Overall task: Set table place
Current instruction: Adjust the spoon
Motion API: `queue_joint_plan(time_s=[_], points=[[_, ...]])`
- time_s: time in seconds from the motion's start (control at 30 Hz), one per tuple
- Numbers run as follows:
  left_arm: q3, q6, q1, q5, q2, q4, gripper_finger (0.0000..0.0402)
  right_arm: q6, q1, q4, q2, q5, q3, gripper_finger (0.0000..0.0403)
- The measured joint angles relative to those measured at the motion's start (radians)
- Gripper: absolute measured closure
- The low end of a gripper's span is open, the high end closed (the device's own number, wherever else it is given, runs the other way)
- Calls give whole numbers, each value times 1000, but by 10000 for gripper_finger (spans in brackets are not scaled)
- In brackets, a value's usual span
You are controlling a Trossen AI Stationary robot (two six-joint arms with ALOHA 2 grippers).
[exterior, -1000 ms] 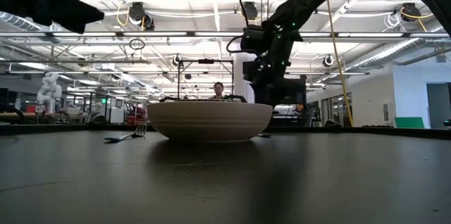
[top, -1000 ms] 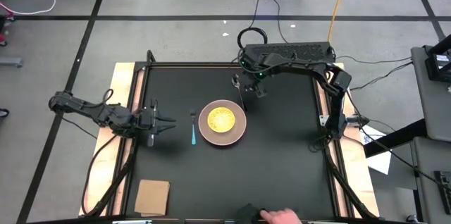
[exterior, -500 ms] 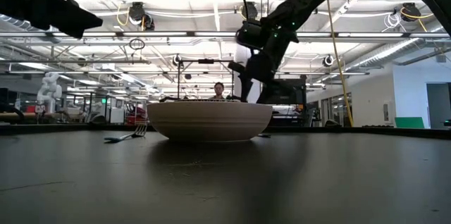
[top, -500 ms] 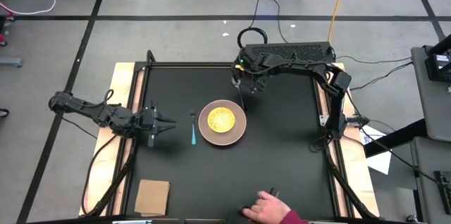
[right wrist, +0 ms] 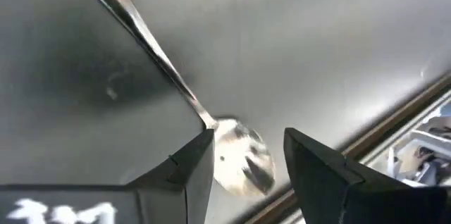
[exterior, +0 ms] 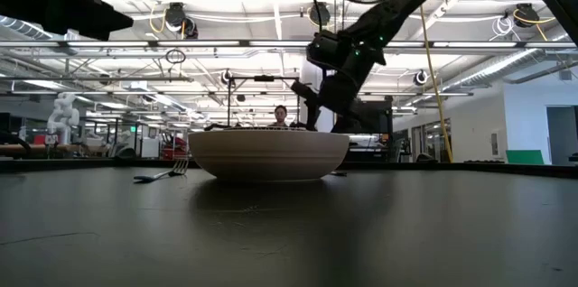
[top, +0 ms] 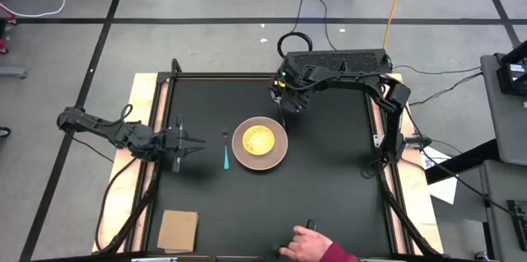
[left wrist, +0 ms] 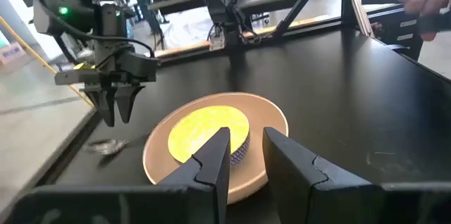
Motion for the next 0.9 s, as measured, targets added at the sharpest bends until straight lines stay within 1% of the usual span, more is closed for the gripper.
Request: queue_joint_plan(time_s=[0.13,0.23,0.37,0.5,0.9], points=[[0,-30,0,0,0,-13,311,-70,4,139,1,7,-98,243],[0,-27,0,0,0,-15,311,-79,4,220,1,9,-133,243],[0,-11,0,0,0,-15,311,-97,3,214,1,11,-145,243],[0,11,0,0,0,-3,311,-76,4,219,0,11,-145,243],[0,22,0,0,0,13,311,-107,9,143,0,7,-145,243]])
